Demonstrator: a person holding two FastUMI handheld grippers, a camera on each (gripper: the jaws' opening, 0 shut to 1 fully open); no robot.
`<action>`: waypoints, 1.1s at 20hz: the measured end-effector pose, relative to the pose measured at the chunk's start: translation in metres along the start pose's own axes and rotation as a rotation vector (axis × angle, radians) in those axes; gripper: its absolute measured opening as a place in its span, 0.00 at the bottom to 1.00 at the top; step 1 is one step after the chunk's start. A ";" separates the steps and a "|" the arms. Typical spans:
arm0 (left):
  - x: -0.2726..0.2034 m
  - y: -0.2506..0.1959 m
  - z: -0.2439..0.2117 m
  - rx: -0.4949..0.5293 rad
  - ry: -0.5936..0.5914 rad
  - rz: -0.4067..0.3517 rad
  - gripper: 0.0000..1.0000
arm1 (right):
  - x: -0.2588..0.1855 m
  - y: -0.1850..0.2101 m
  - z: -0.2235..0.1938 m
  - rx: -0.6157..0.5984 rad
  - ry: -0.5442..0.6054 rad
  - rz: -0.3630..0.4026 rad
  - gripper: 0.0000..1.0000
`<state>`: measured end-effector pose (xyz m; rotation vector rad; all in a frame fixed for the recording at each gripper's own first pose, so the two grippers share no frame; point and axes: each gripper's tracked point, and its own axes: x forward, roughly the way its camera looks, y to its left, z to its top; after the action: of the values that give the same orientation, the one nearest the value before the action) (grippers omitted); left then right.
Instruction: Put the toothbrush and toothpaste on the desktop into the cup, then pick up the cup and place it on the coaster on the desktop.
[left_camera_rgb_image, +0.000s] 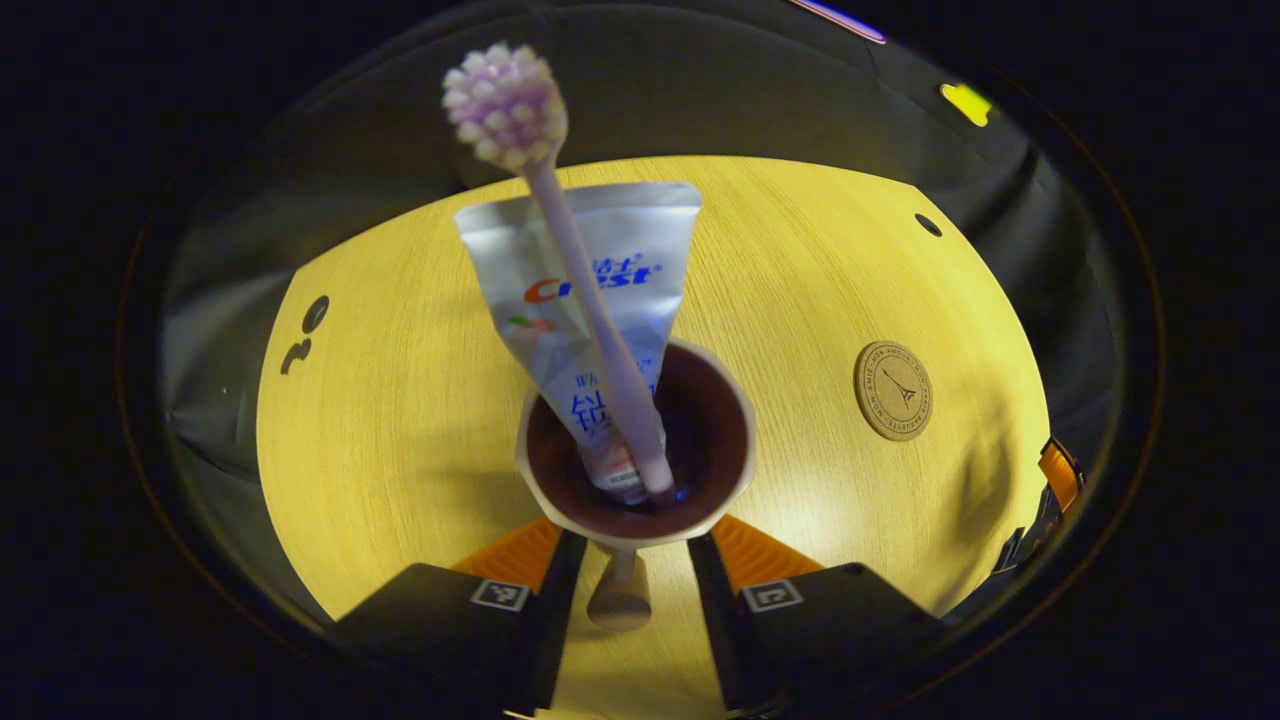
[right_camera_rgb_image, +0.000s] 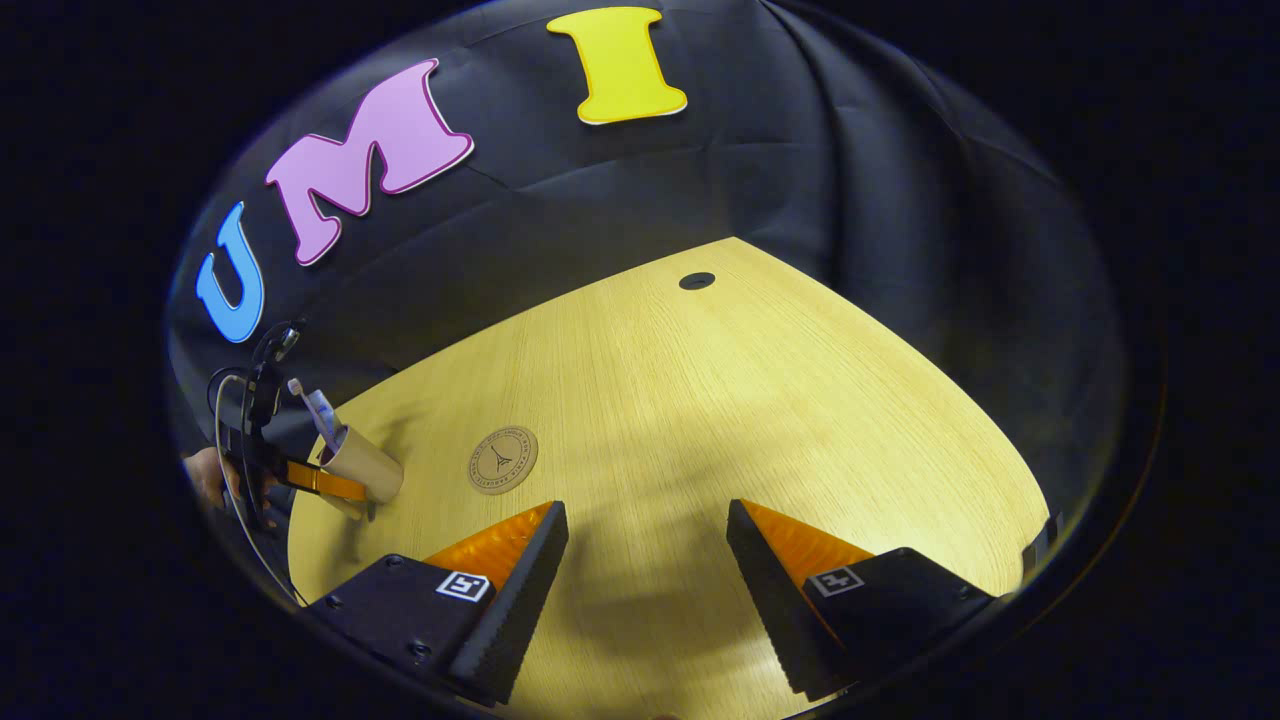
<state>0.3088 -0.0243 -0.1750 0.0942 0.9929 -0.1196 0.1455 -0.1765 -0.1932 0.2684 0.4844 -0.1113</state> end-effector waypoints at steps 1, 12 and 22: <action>0.002 0.004 -0.004 -0.011 0.012 0.003 0.50 | -0.001 -0.001 -0.001 -0.001 0.002 -0.001 0.99; -0.001 0.003 -0.002 0.000 -0.035 -0.046 0.17 | -0.007 0.004 0.001 -0.016 -0.010 0.012 0.98; -0.028 -0.050 0.016 0.145 -0.080 -0.098 0.21 | -0.017 -0.008 0.015 -0.017 -0.047 -0.006 0.98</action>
<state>0.2998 -0.0747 -0.1440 0.1725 0.9080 -0.2832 0.1359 -0.1875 -0.1747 0.2471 0.4391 -0.1190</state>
